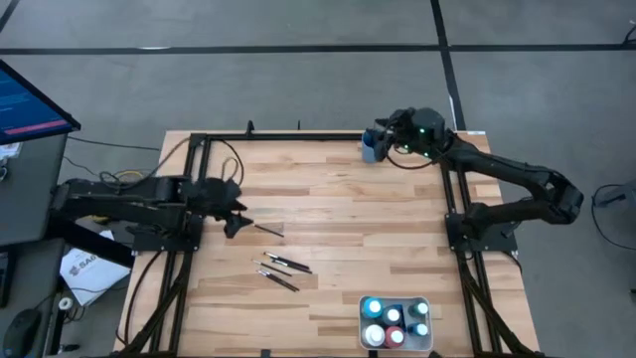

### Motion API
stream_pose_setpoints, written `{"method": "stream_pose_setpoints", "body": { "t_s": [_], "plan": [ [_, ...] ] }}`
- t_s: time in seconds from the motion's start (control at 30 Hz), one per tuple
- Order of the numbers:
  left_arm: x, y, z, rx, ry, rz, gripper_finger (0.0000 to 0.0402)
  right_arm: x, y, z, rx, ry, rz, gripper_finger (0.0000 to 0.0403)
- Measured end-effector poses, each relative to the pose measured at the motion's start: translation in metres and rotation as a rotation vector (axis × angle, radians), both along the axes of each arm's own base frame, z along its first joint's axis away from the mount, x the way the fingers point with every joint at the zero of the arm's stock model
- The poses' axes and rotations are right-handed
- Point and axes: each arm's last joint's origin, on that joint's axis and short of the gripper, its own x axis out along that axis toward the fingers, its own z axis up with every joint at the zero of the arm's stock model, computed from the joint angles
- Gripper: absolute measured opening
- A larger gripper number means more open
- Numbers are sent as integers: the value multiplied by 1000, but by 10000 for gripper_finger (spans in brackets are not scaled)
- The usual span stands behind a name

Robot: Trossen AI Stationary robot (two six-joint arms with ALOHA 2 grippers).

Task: Pick & Place Paint Supplies
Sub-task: Put the silver paintbrush into the blue cup

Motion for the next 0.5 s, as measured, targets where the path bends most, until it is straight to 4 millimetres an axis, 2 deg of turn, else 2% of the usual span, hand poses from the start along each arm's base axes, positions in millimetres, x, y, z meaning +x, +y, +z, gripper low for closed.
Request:
{"method": "stream_pose_setpoints", "body": {
  "t_s": [0.2,0.3,0.5],
  "plan": [
    [8,-4,-44,32,182,-83,269,27,25,0,60,103,132,177],
    [13,-5,-53,47,180,-73,269,39,34,-9,92,121,170,165],
    [18,-1,-68,156,288,-25,269,56,42,-28,131,182,215,146]
  ]
}}
